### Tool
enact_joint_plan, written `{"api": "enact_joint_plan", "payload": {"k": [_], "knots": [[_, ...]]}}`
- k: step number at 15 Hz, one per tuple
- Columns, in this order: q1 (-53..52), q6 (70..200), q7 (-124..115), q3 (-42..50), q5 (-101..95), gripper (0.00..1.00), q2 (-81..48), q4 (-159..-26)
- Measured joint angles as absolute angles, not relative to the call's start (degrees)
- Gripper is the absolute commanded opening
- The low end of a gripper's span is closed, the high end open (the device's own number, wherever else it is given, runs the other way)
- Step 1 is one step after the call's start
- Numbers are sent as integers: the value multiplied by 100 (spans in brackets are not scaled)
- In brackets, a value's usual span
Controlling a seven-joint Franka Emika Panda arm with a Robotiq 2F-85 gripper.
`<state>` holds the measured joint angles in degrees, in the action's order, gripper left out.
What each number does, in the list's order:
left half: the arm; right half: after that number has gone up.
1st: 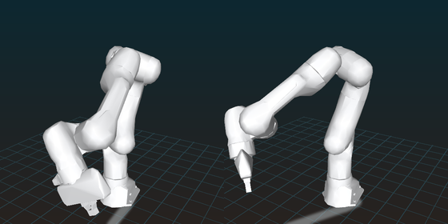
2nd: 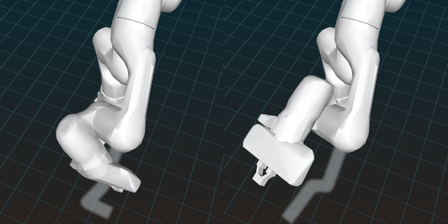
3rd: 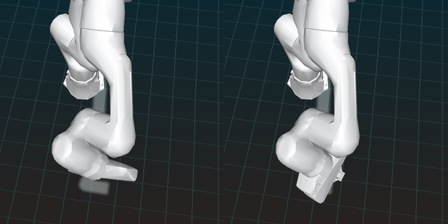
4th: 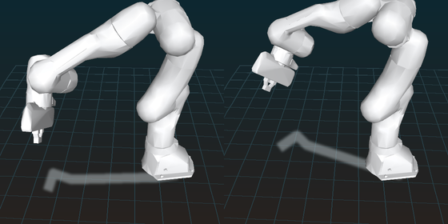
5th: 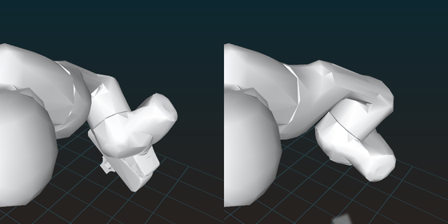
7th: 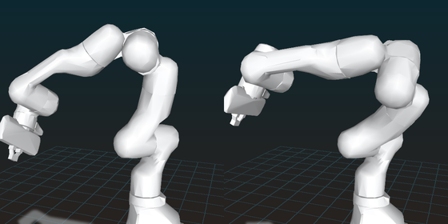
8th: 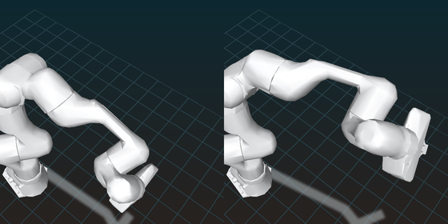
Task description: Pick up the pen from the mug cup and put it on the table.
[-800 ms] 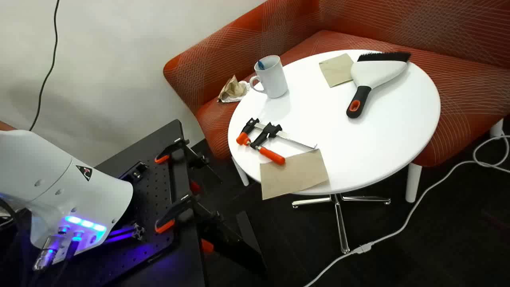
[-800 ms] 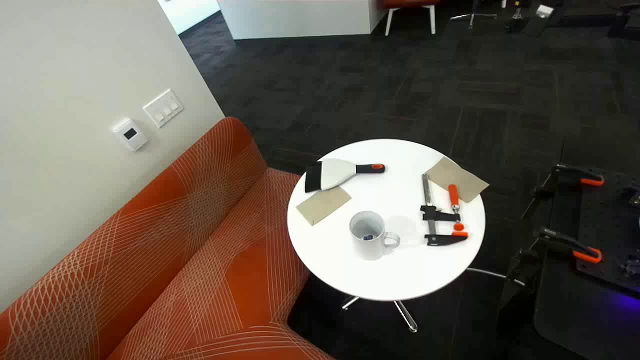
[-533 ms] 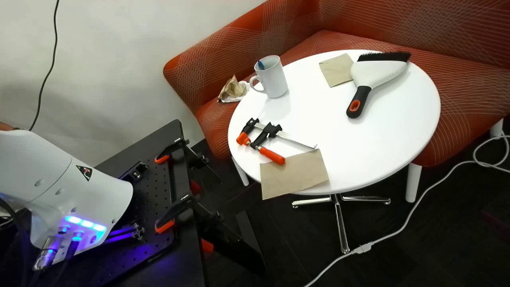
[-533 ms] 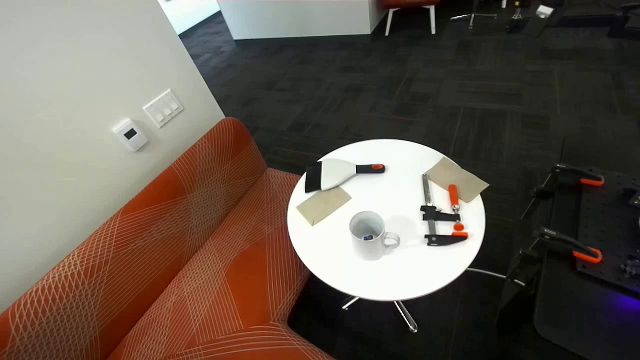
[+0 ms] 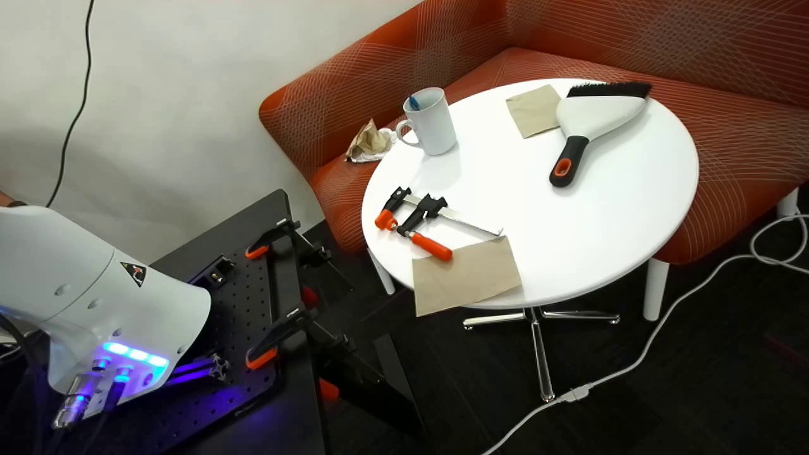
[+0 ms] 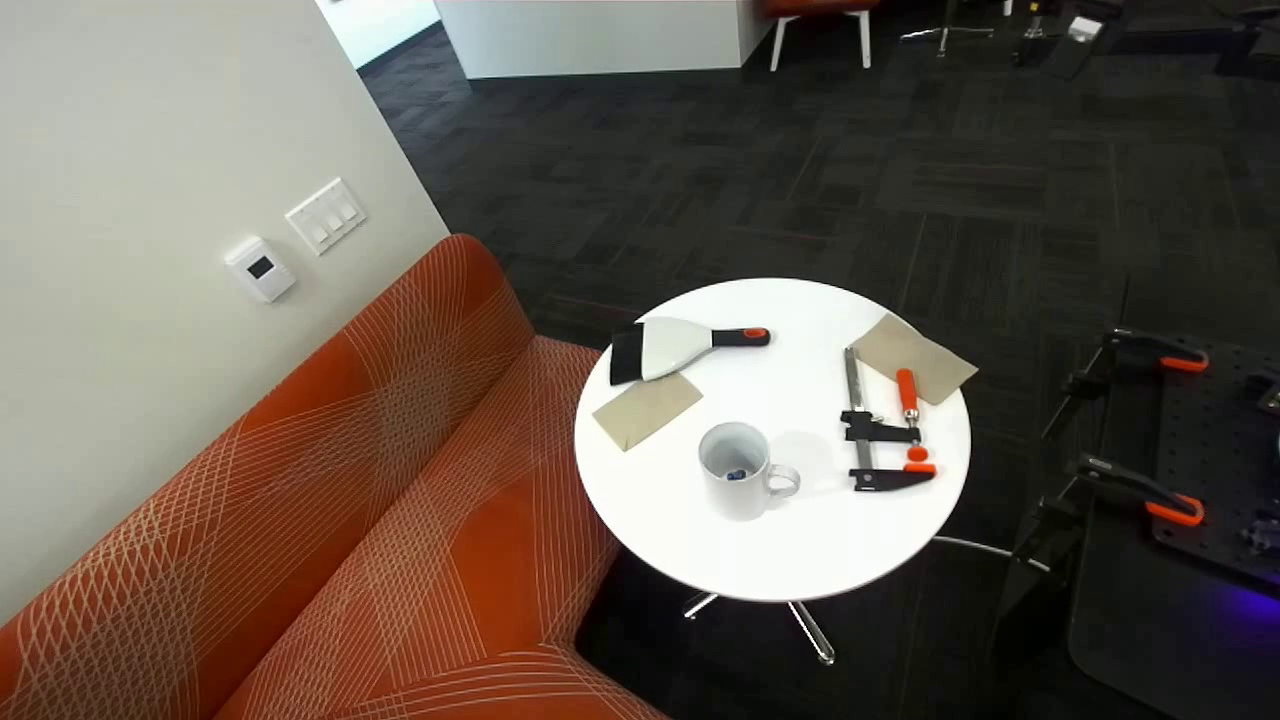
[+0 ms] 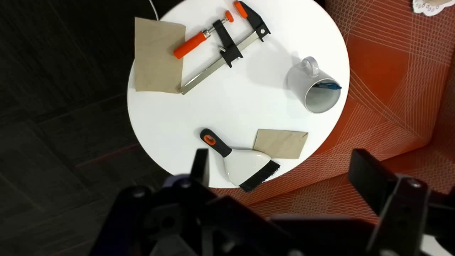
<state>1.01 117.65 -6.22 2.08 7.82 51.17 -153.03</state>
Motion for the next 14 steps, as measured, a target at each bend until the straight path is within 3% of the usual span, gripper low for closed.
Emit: {"api": "enact_joint_plan", "payload": {"k": [14], "knots": [[106, 12850, -3709, -1025, 1100, 100, 2492, -14468]]}}
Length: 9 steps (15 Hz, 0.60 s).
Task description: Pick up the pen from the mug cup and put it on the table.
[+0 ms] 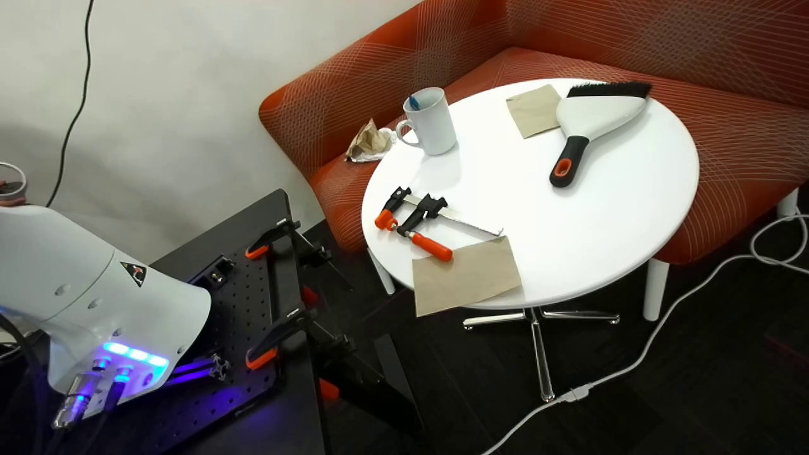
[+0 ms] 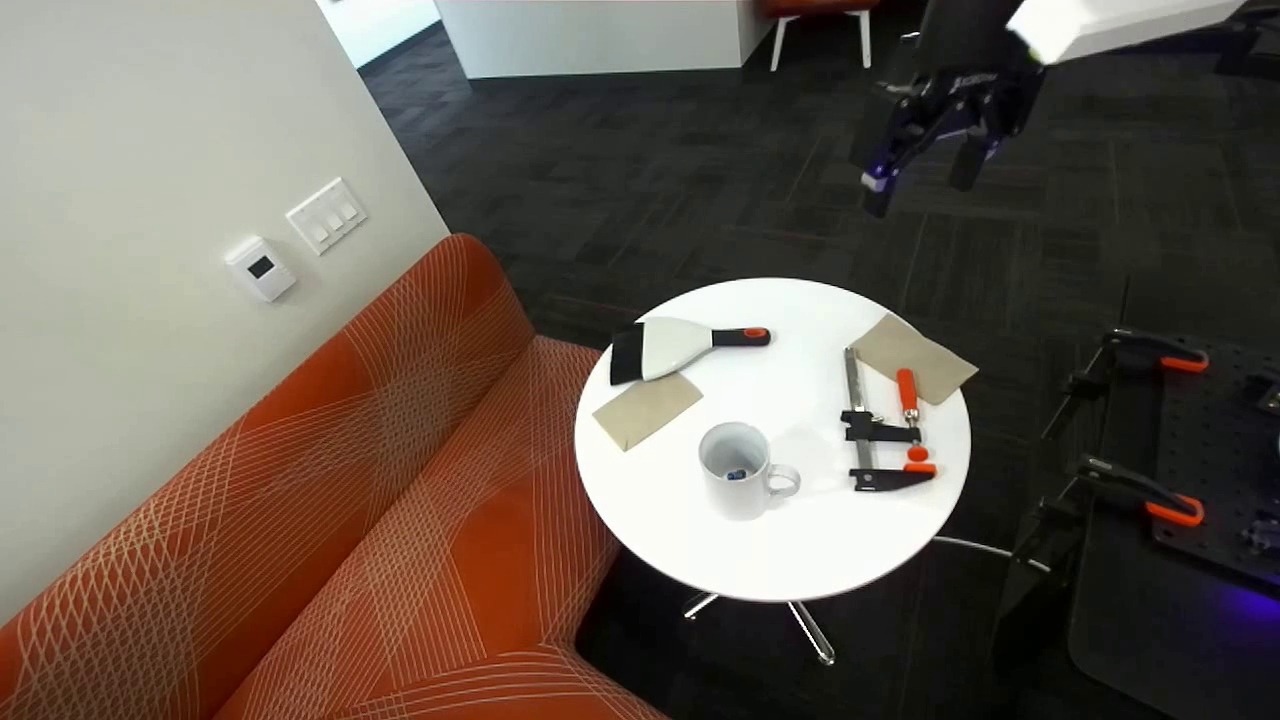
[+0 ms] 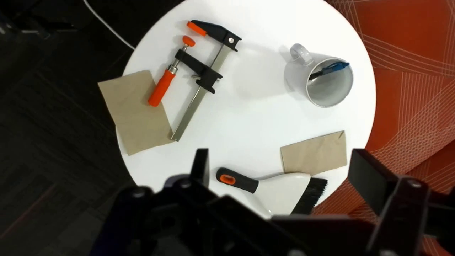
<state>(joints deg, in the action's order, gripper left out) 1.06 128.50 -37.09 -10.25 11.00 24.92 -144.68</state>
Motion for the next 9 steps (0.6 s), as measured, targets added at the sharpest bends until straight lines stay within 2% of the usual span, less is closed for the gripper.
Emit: {"api": "enact_joint_plan", "payload": {"k": [9], "knots": [[-194, 13322, -4998, -1096, 1997, 100, 706, -13637]]}}
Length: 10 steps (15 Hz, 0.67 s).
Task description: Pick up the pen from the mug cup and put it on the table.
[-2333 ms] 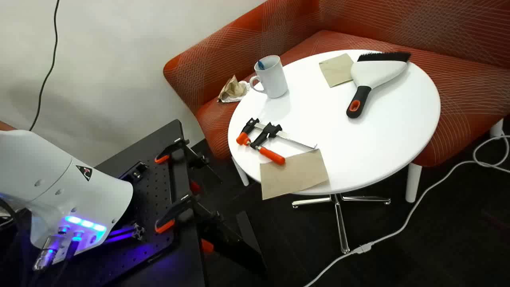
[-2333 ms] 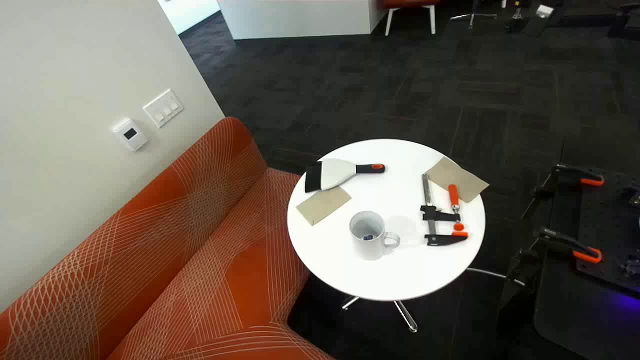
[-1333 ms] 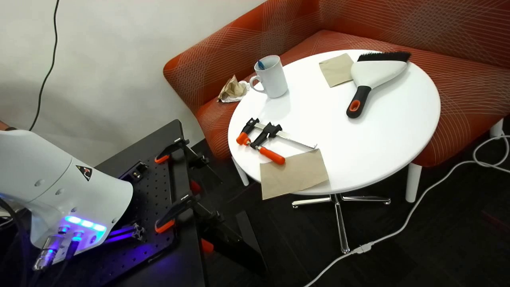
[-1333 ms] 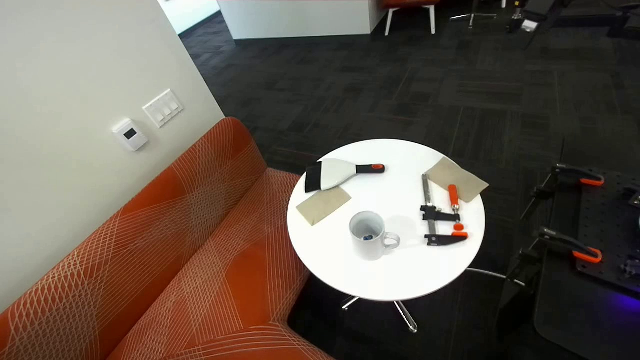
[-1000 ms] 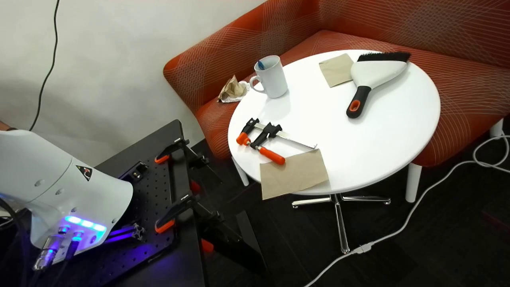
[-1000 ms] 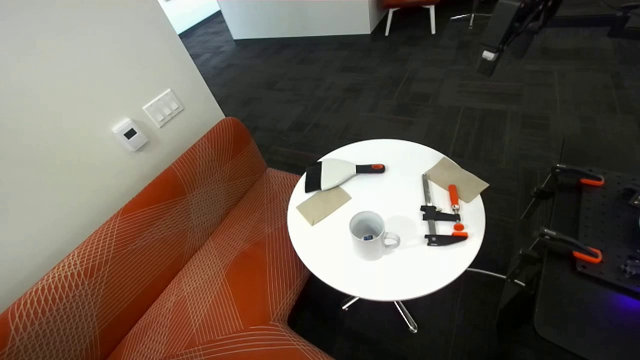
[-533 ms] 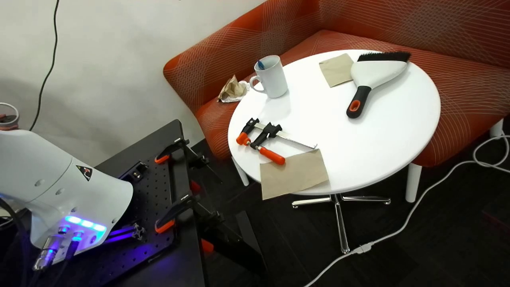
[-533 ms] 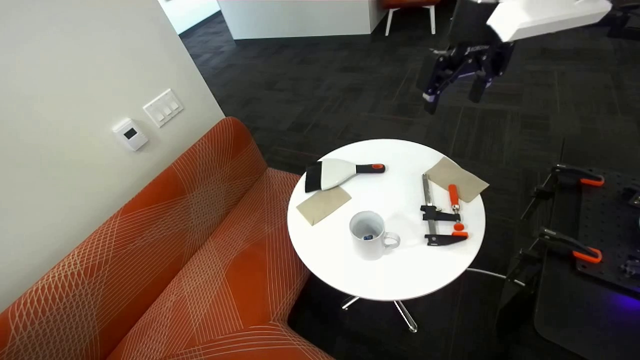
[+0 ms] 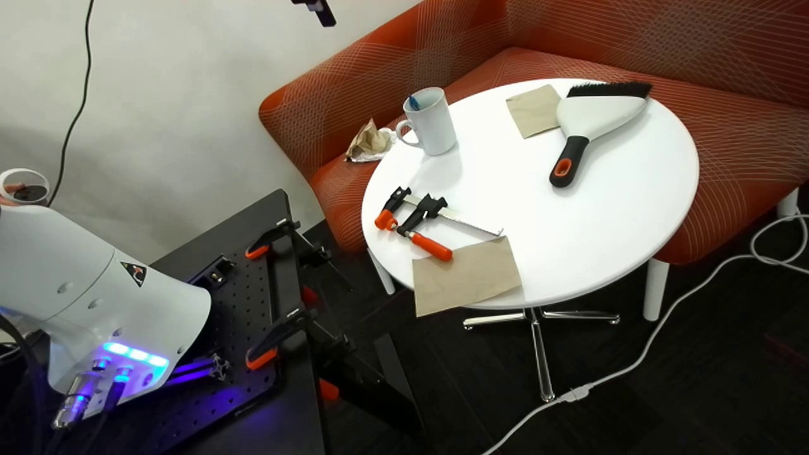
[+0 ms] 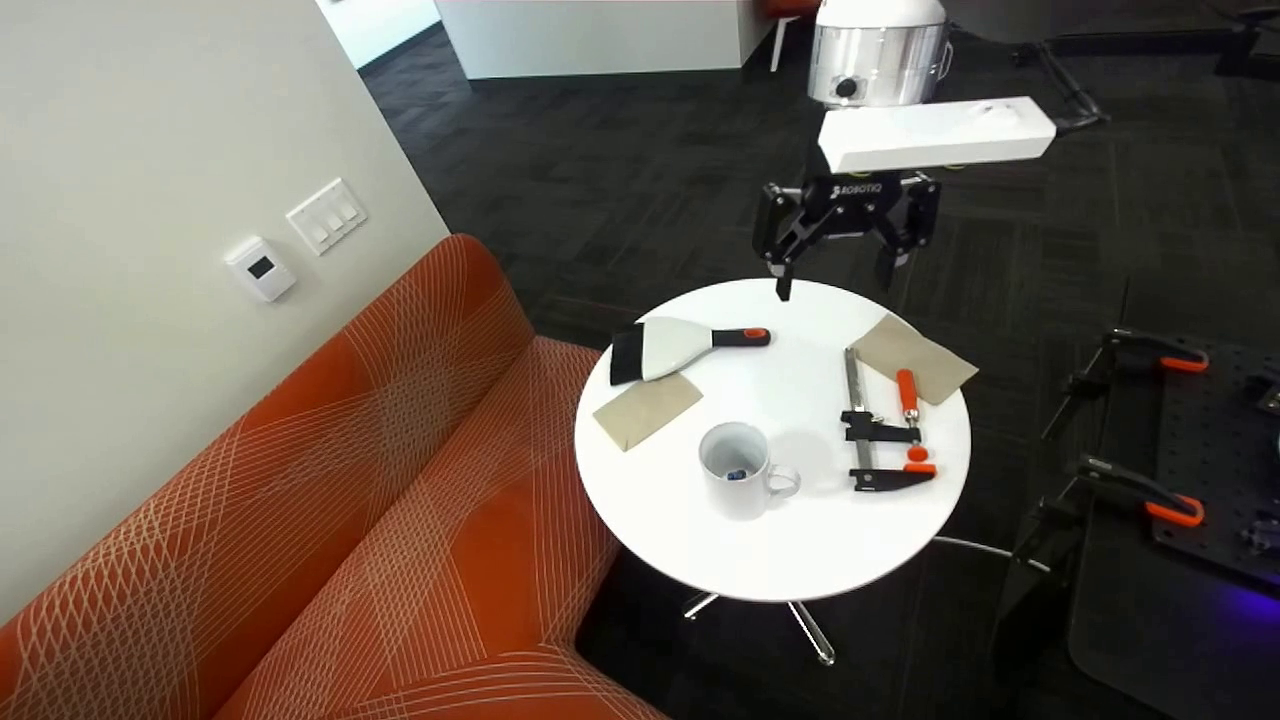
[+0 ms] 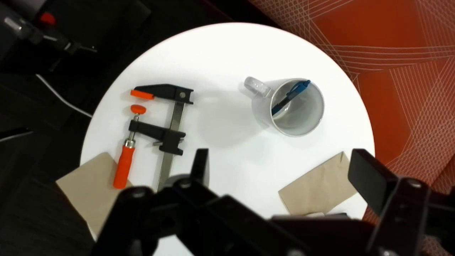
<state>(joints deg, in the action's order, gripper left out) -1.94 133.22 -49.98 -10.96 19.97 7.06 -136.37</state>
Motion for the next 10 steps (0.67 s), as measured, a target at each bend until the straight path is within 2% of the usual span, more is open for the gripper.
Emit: {"api": "enact_joint_plan", "payload": {"k": [10], "knots": [[-298, 13322, -4990, -1034, 2164, 100, 466, -13529]]}}
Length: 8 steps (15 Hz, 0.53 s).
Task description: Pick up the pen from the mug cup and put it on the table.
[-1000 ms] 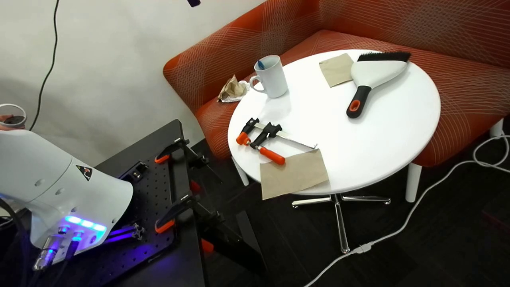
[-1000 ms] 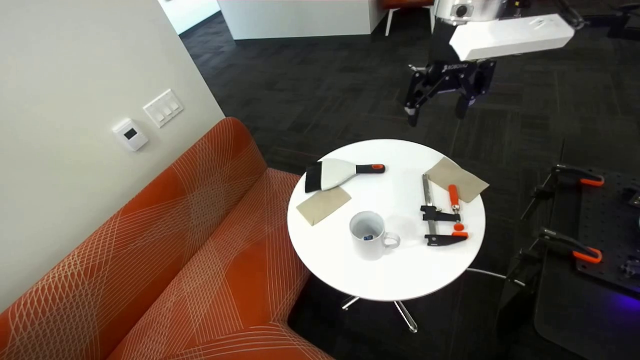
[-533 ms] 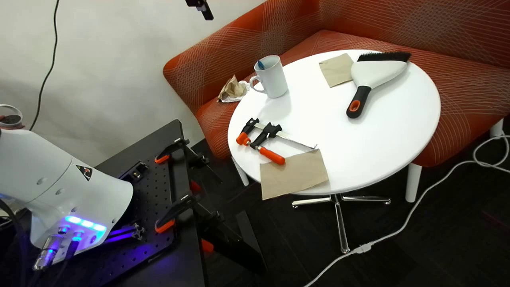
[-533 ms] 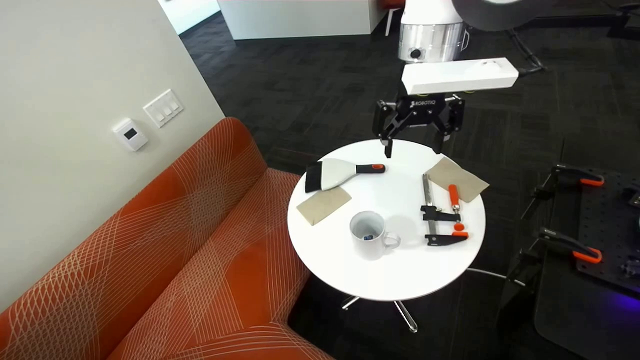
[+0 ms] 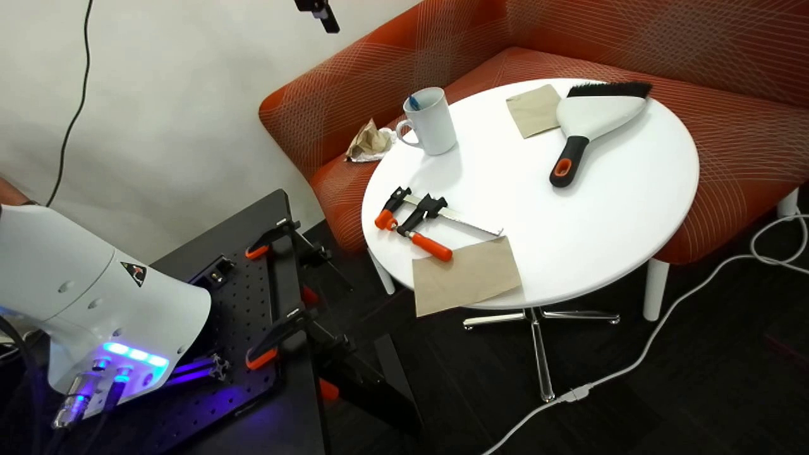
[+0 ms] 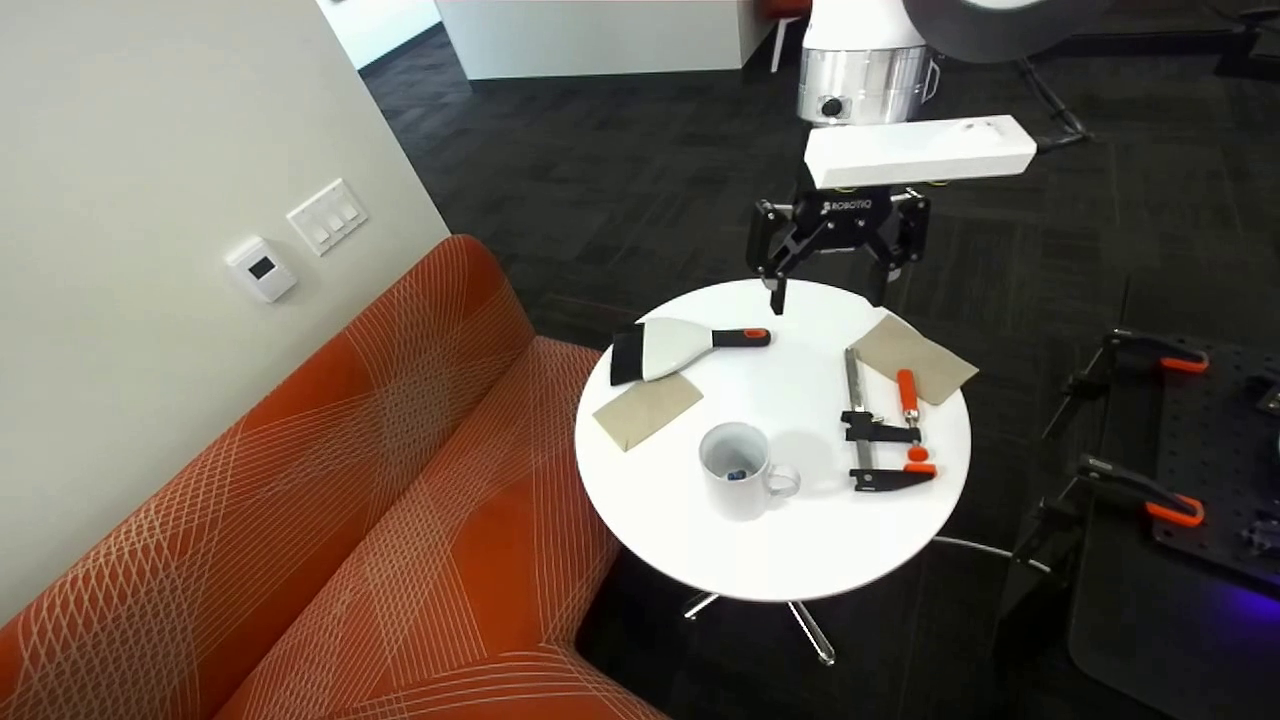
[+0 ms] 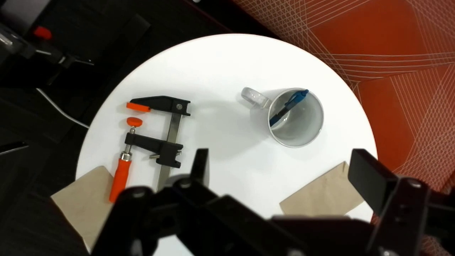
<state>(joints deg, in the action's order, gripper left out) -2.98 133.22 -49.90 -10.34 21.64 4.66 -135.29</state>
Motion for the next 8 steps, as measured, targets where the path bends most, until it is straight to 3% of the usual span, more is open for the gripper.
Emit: {"api": "enact_joint_plan", "payload": {"k": [8], "knots": [[-356, 13322, -4975, -943, 2182, 100, -44, -13259]]}}
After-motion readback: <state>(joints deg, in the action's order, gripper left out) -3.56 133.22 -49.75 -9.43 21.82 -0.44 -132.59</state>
